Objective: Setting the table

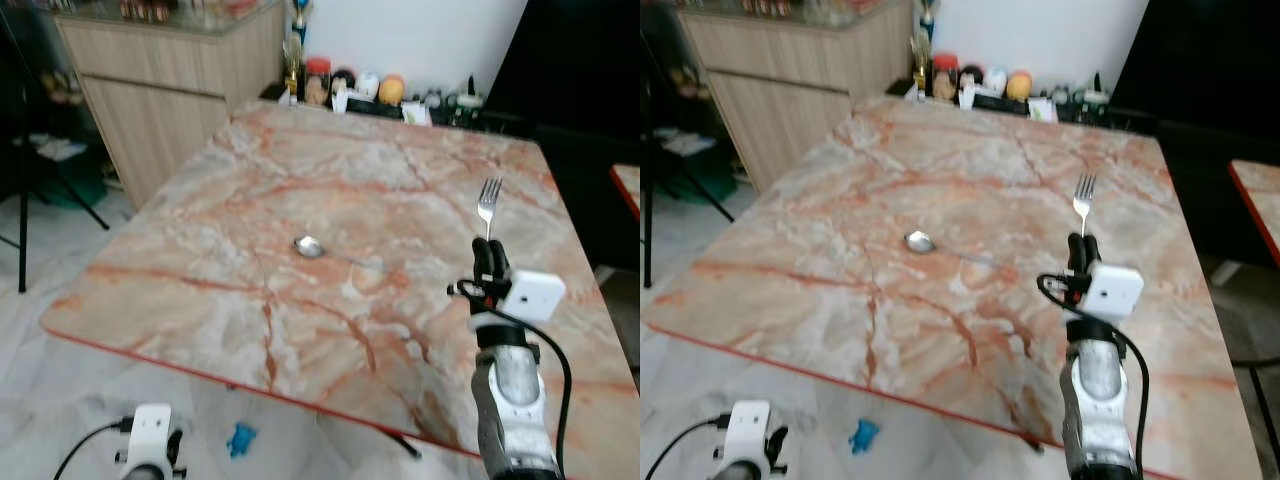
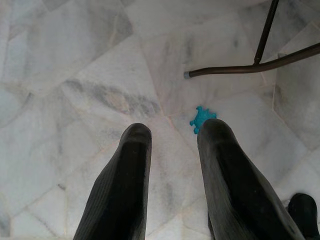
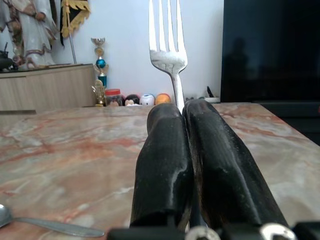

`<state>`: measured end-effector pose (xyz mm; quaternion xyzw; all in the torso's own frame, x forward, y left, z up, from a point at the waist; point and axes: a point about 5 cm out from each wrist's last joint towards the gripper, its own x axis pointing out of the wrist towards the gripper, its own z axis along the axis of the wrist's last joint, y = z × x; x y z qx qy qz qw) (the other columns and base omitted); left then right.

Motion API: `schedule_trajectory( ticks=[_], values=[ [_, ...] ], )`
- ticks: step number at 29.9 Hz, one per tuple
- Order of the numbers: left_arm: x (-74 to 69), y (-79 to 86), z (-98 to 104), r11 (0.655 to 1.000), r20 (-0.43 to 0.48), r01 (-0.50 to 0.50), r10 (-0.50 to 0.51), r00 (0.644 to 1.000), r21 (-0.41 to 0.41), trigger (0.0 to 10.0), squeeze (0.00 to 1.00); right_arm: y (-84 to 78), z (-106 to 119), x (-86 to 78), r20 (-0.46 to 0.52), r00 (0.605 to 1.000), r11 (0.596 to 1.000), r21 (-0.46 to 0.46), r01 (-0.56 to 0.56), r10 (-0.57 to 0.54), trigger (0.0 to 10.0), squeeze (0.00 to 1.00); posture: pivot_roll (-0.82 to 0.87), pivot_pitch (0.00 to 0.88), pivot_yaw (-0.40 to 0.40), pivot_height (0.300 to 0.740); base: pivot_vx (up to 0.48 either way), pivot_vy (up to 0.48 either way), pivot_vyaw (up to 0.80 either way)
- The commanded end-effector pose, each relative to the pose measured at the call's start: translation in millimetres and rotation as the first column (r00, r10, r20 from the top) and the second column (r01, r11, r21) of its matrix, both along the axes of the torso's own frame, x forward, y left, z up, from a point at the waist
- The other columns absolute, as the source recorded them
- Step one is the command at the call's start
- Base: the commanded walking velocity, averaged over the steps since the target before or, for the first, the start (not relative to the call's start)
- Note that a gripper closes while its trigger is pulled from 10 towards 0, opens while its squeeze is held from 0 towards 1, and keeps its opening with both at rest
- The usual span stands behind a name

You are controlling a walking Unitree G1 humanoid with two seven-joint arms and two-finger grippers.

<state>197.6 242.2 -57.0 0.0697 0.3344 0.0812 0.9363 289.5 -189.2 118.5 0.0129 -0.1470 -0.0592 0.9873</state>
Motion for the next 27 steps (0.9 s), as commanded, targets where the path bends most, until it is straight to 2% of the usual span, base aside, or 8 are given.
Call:
schedule_trajectory(
  ticks=[1, 5, 12, 17, 27],
  values=[
    [-1.2, -0.7, -0.6, 1.0, 0.003, 0.003, -0.003, 1.0, 0.001, 10.0, 0.0, 0.1, 2.4, 1.1, 0.013, 1.0, 1.0, -0.009, 0.003, -0.003, 10.0, 0.0, 0.14, 0.0, -0.05, 0.74, 0.0, 0.0, 0.0],
    [0.2, -2.5, 0.2, 1.0, 0.016, 0.003, -0.003, 1.0, -0.007, 10.0, 0.0, -1.1, 2.8, 1.2, 0.015, 1.0, 1.0, -0.013, 0.009, -0.009, 10.0, 0.0, 0.13, 0.0, -0.049, 0.74, 0.0, -0.223, 0.0],
    [-0.1, -4.8, -0.2, 1.0, 0.022, 0.006, -0.005, 1.0, -0.015, 10.0, 0.0, -3.0, 3.0, 1.9, 0.008, 1.0, 1.0, -0.012, 0.02, -0.02, 10.0, 0.0, 0.13, 0.0, -0.049, 0.74, 0.0, -0.48, 0.0],
    [0.6, -5.5, 0.0, 1.0, 0.027, -0.002, 0.003, 1.0, -0.024, 10.0, 0.0, -5.3, 4.7, 2.9, 0.01, 1.0, 0.999, -0.024, 0.023, -0.023, 10.0, 0.0, 0.13, 0.0, -0.053, 0.74, 0.0, -0.48, -0.78],
    [2.8, -5.2, 1.6, 0.999, 0.042, -0.01, 0.012, 0.999, -0.03, 10.0, 0.0, -1.8, 7.0, 3.7, 0.023, 1.0, 0.999, -0.039, 0.011, -0.01, 10.0, 0.0, 0.13, 0.0, -0.056, 0.74, 0.0, -0.48, 0.0]
  ],
)
